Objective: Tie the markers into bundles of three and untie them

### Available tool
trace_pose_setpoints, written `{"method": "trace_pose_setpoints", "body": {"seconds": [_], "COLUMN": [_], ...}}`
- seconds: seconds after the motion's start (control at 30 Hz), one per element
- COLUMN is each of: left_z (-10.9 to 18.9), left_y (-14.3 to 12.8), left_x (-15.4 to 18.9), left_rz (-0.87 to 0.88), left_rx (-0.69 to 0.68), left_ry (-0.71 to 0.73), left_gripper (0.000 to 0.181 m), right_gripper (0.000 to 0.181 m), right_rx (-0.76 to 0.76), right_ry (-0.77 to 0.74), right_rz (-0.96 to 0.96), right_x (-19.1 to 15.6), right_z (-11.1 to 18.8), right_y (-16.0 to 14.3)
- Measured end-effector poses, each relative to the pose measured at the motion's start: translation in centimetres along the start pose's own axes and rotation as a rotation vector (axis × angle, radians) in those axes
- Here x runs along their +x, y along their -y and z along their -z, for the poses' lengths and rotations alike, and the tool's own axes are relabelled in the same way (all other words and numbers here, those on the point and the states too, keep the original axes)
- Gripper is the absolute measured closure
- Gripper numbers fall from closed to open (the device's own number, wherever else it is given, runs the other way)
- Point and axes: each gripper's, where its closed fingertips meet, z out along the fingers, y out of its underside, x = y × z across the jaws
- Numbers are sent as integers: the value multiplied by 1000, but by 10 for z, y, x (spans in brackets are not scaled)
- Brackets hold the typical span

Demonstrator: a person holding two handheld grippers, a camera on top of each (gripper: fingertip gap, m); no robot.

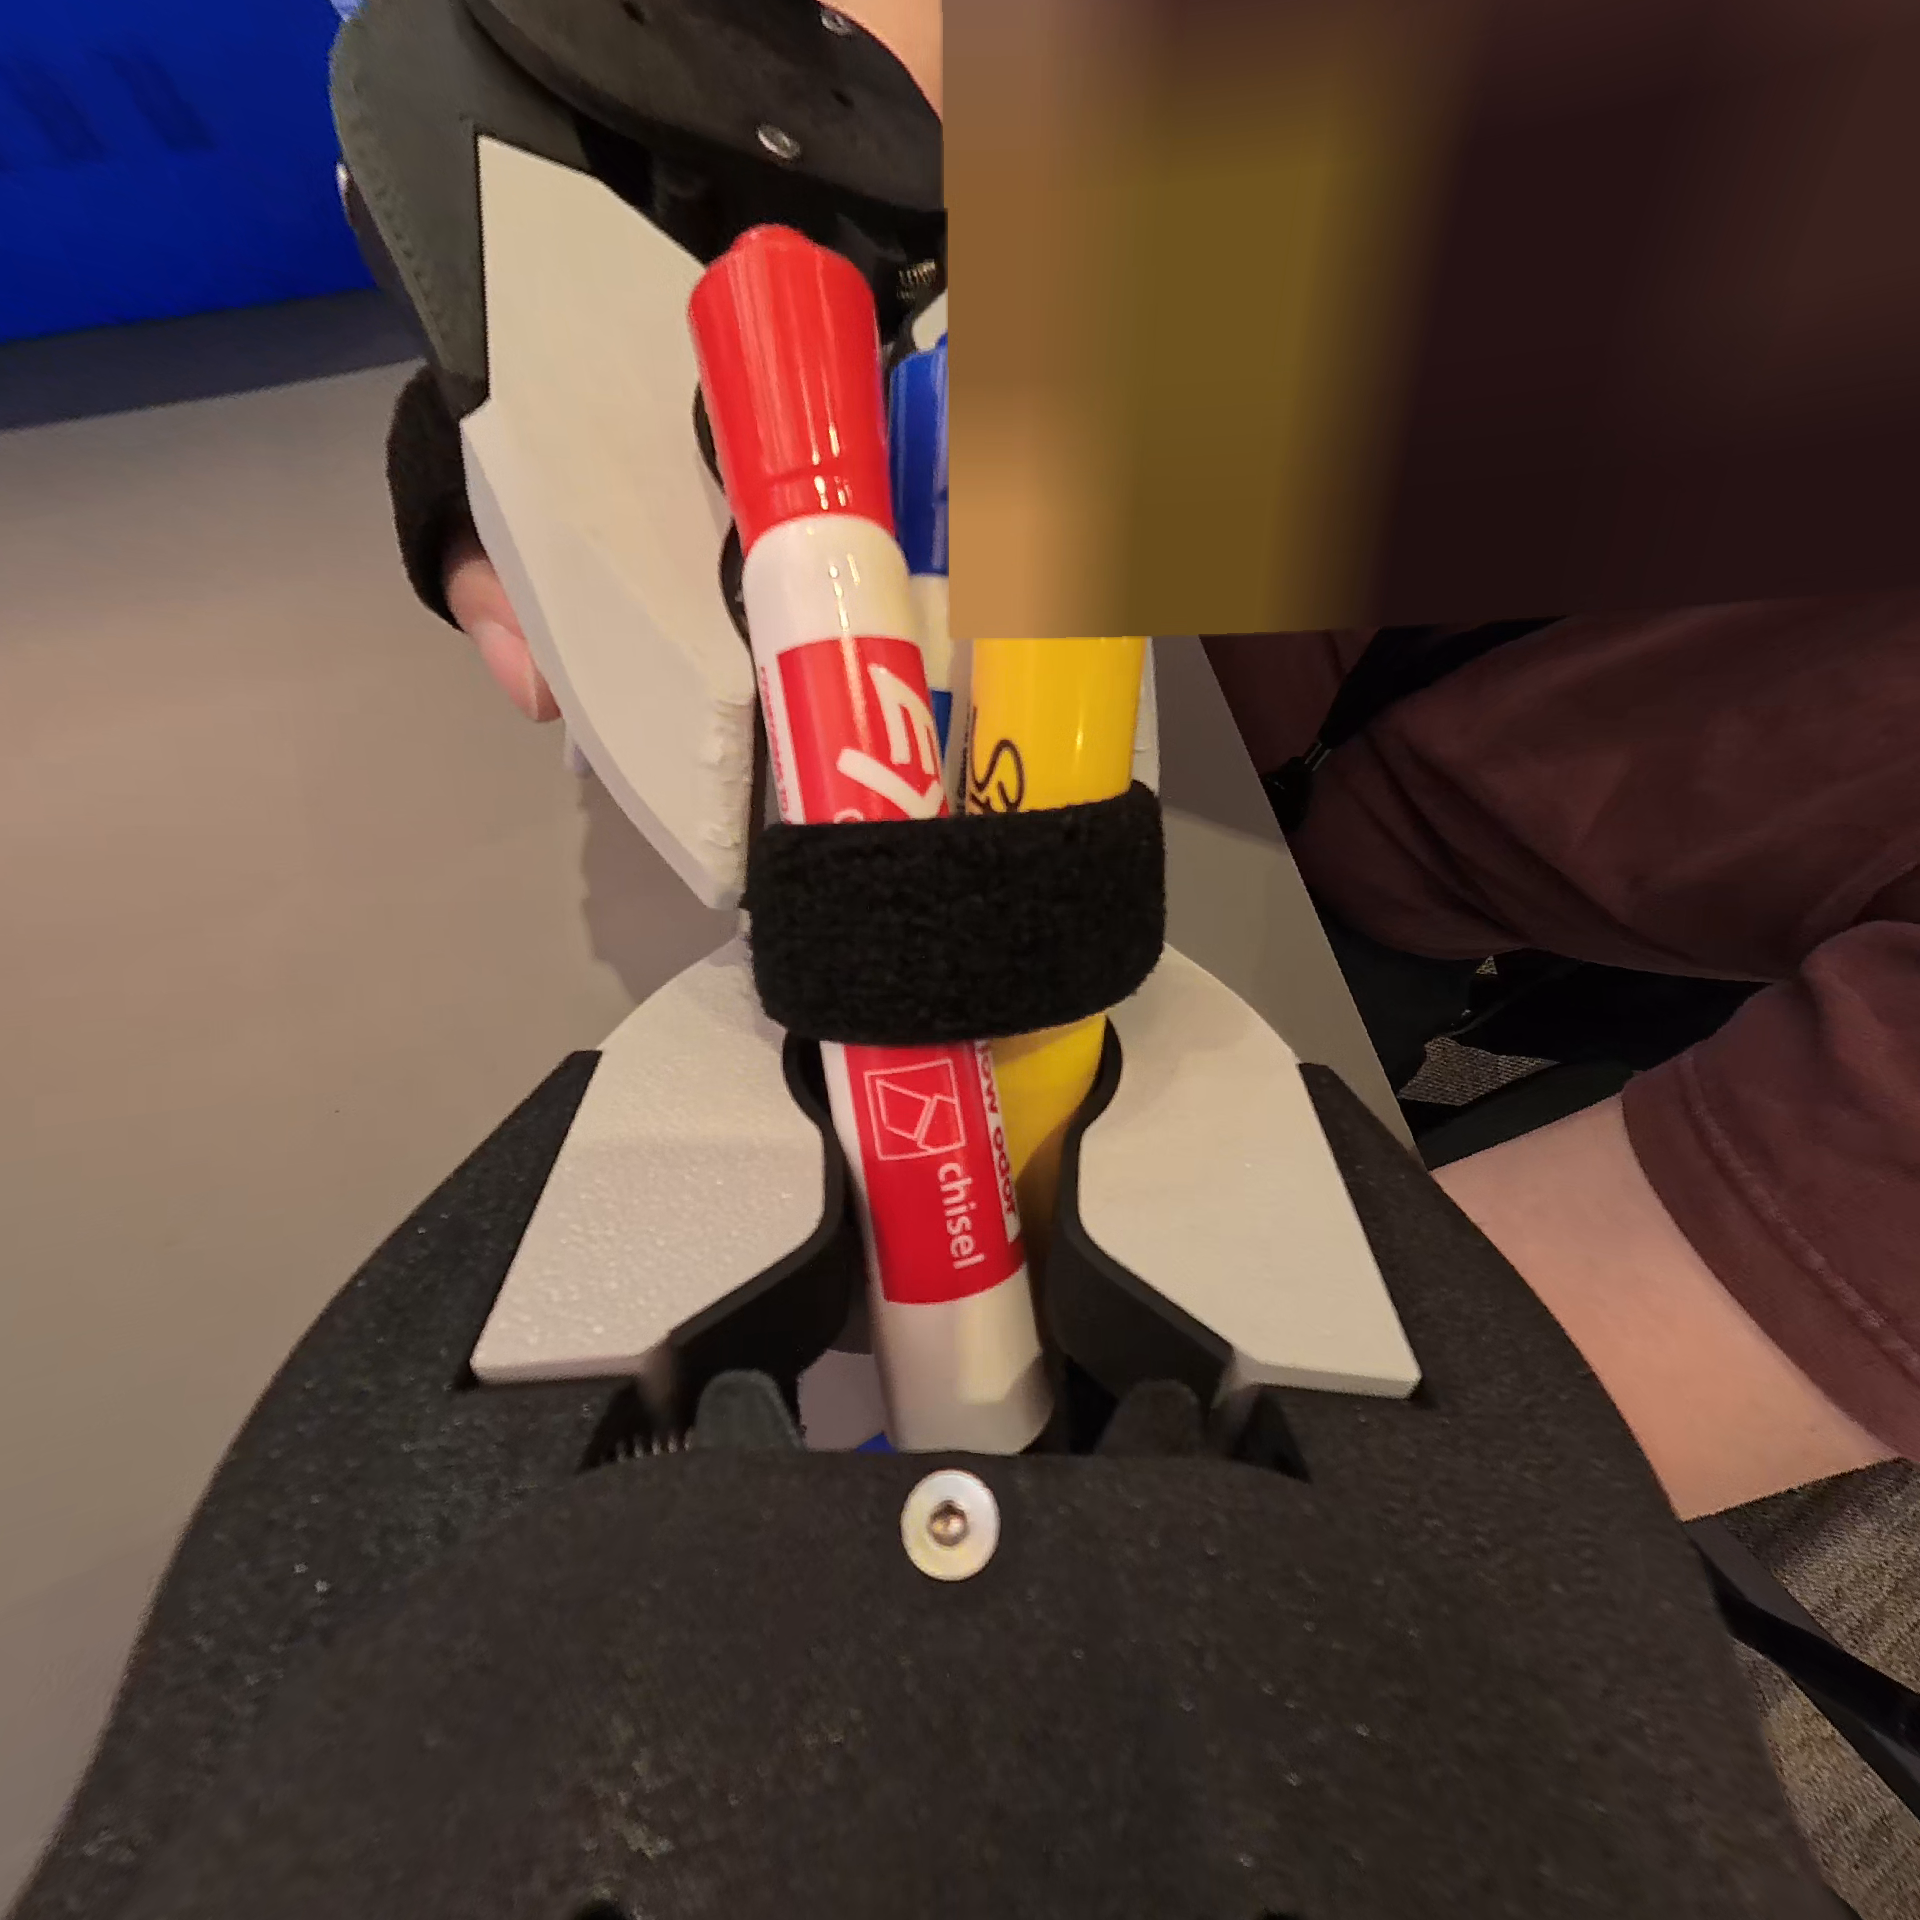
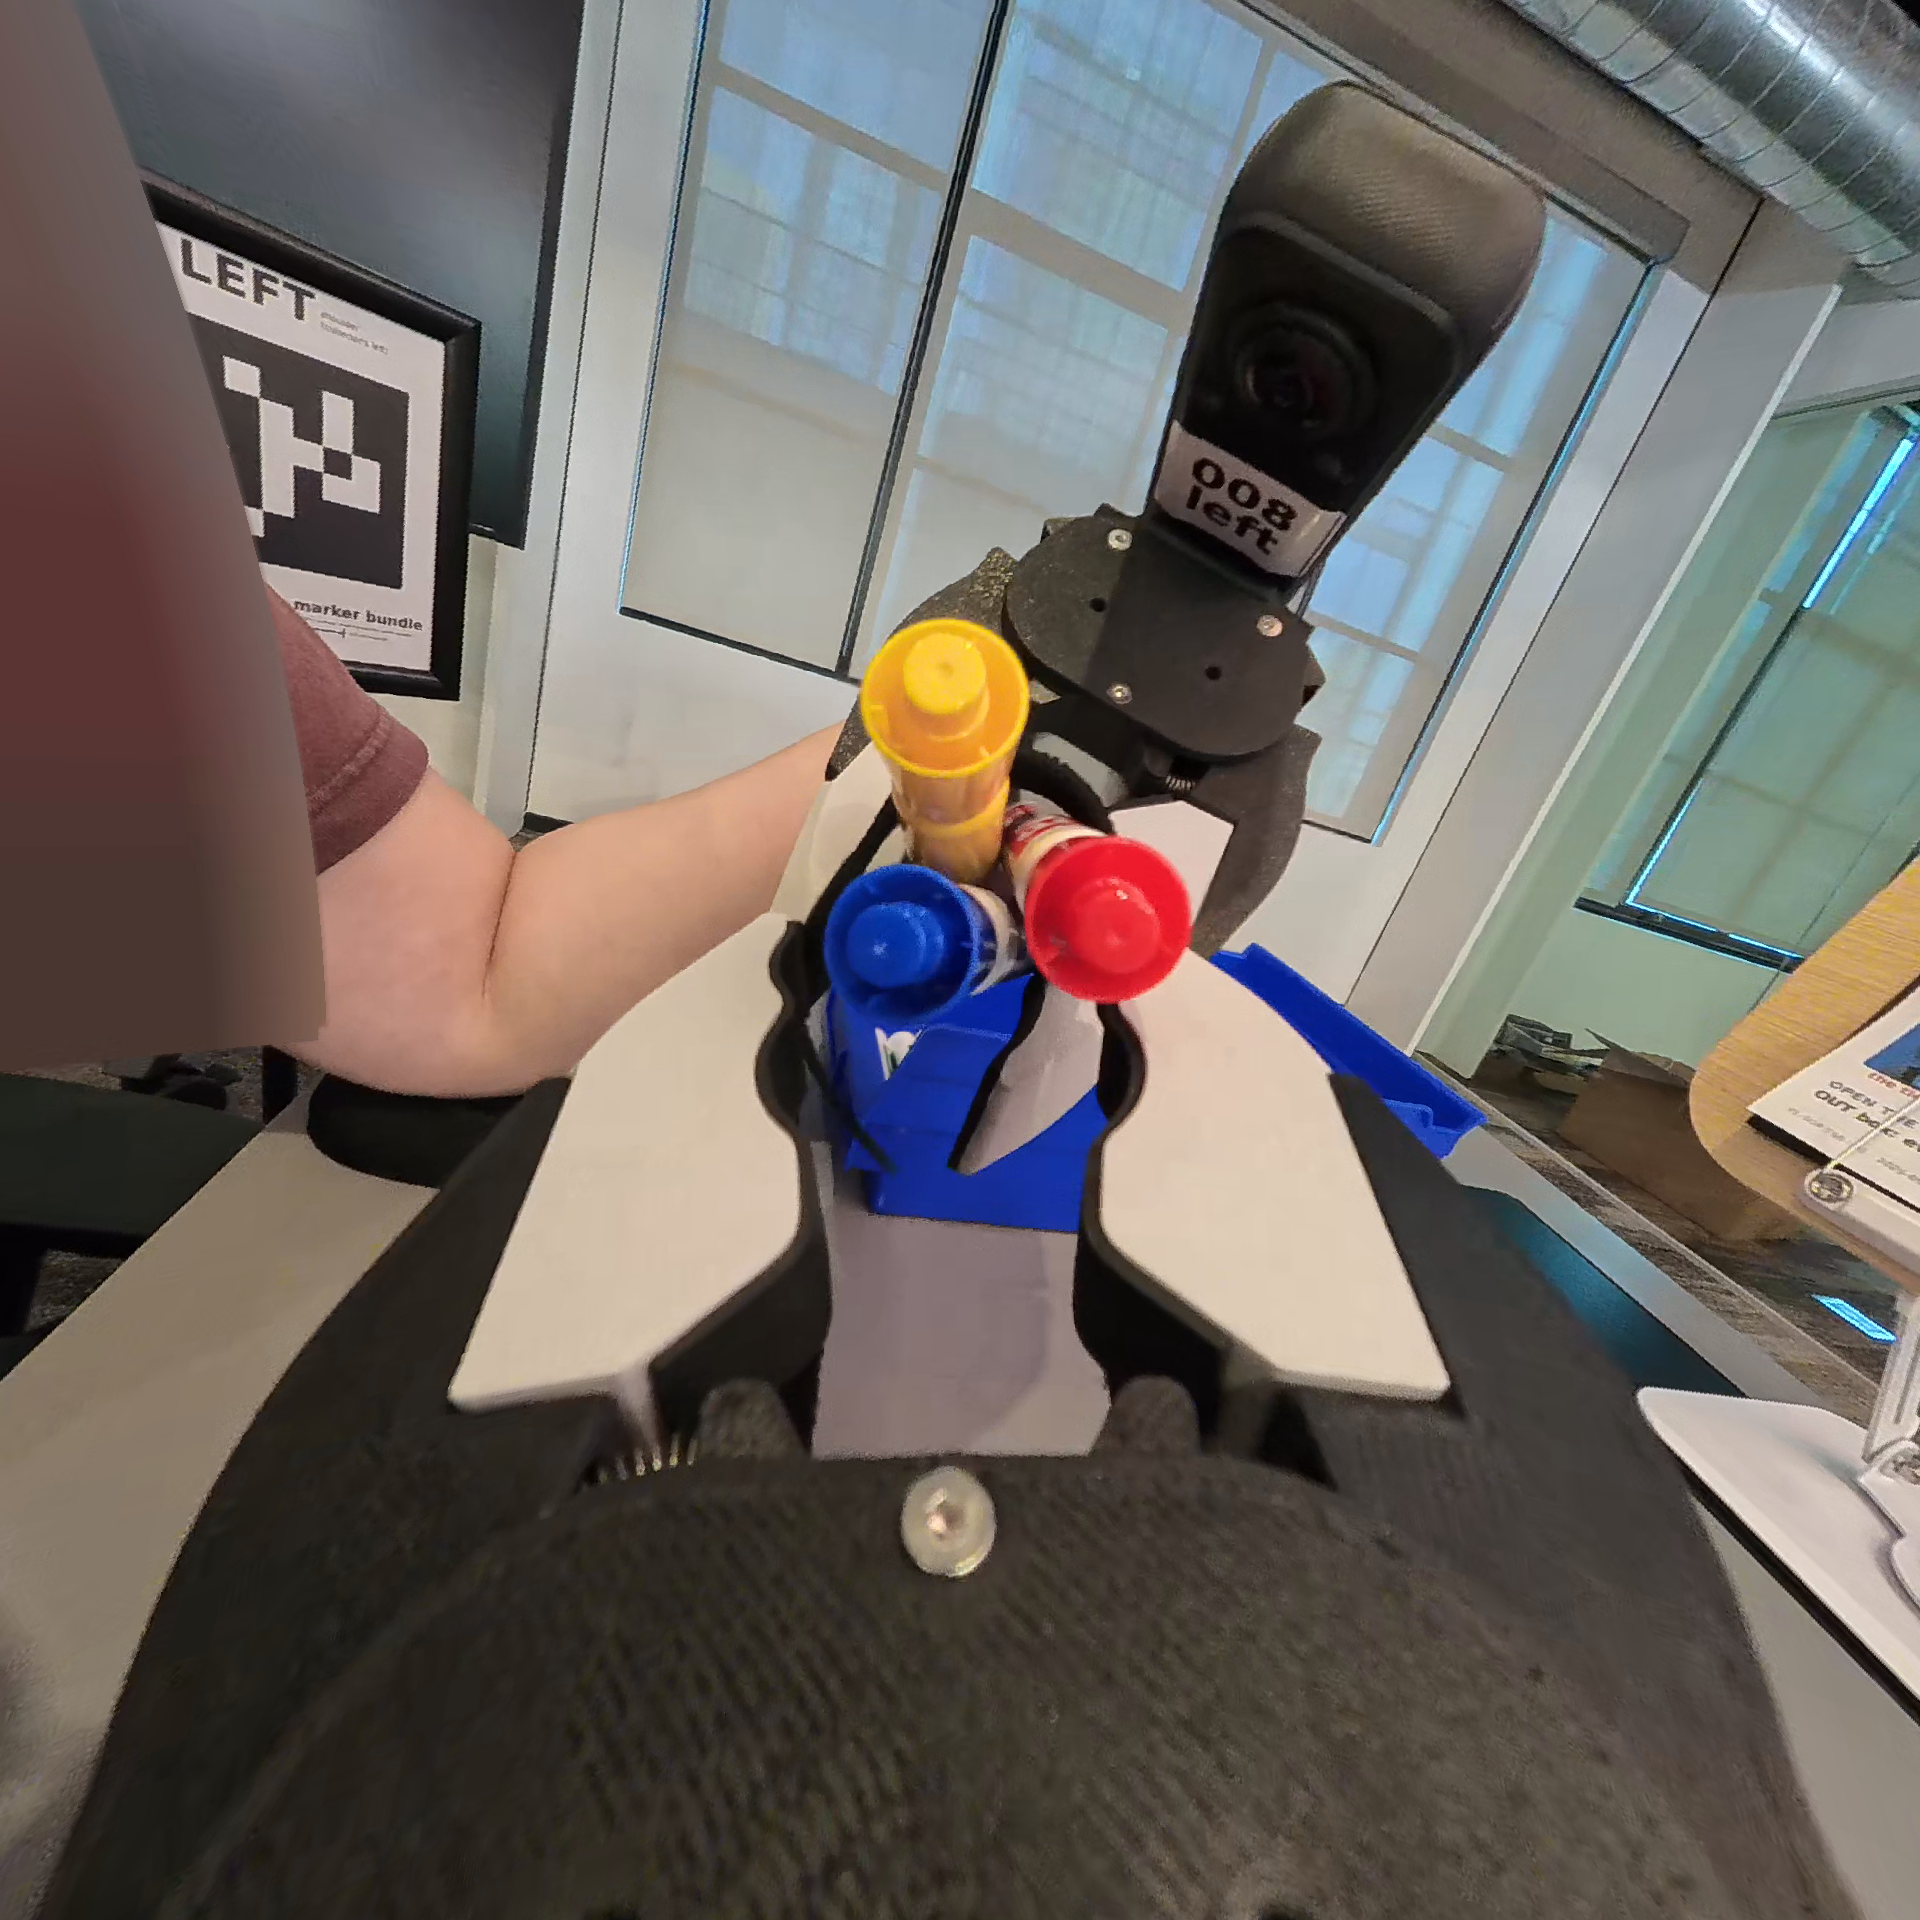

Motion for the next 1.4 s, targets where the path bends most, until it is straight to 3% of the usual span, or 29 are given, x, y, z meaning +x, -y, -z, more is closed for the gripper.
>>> {"method": "trace_pose_setpoints", "body": {"seconds": [0.67, 1.4], "left_z": [-6, -10], "left_y": [2, 2], "left_x": [2, 5], "left_rz": [-1, -6], "left_rx": [-6, -11], "left_ry": [-38, -74], "left_gripper": [137, 138], "right_gripper": [143, 138], "right_rx": [-51, -97], "right_ry": [52, 169], "right_rz": [117, 164], "right_x": [1, -6], "right_z": [6, 13], "right_y": [-4, -8]}}
